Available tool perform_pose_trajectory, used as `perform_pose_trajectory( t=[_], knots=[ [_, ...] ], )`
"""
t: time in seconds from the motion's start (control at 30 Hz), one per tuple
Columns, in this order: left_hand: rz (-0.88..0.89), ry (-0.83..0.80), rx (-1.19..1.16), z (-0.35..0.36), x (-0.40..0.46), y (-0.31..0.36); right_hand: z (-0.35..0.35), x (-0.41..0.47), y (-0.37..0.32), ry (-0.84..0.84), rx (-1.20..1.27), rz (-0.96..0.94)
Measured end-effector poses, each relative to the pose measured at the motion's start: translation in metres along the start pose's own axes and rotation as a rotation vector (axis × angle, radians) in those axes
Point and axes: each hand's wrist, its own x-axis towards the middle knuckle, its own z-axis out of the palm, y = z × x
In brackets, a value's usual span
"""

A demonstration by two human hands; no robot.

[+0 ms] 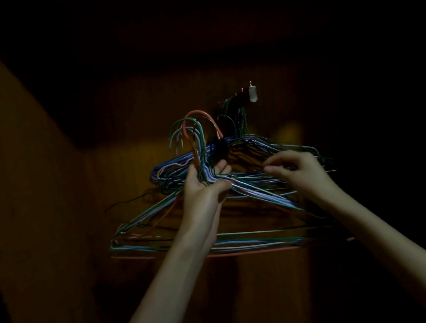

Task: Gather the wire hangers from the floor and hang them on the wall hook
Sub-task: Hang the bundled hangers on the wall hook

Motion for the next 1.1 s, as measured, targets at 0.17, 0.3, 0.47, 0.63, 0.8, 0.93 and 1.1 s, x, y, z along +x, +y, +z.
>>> perform_pose_trajectory(
  t=[0.17,0.3,0.47,0.63,0.8,0.93,1.1],
  knots=[
    [-0.013,-0.039,-0.014,0.001,-0.012,0.000,0.009,-0.020,-0.018,-0.191,-0.022,0.024],
    [-0.023,-0.059,-0.024,0.002,-0.020,0.000,0.008,-0.028,-0.026,-0.221,0.005,0.045],
    [-0.042,-0.077,-0.046,0.001,-0.025,0.000,0.006,-0.034,-0.033,-0.218,0.037,0.050],
    [-0.055,-0.064,-0.057,0.002,-0.029,-0.001,0.006,-0.035,-0.032,-0.125,-0.081,0.012],
    [-0.052,-0.059,-0.066,-0.001,-0.029,-0.001,-0.004,-0.035,-0.030,0.002,-0.073,0.027],
    [-0.044,-0.039,-0.068,-0.005,-0.024,0.001,-0.018,-0.033,-0.024,0.047,-0.048,0.043],
    [-0.020,-0.044,-0.093,-0.004,-0.018,0.006,-0.031,-0.022,-0.019,0.133,-0.021,0.008]
  ],
)
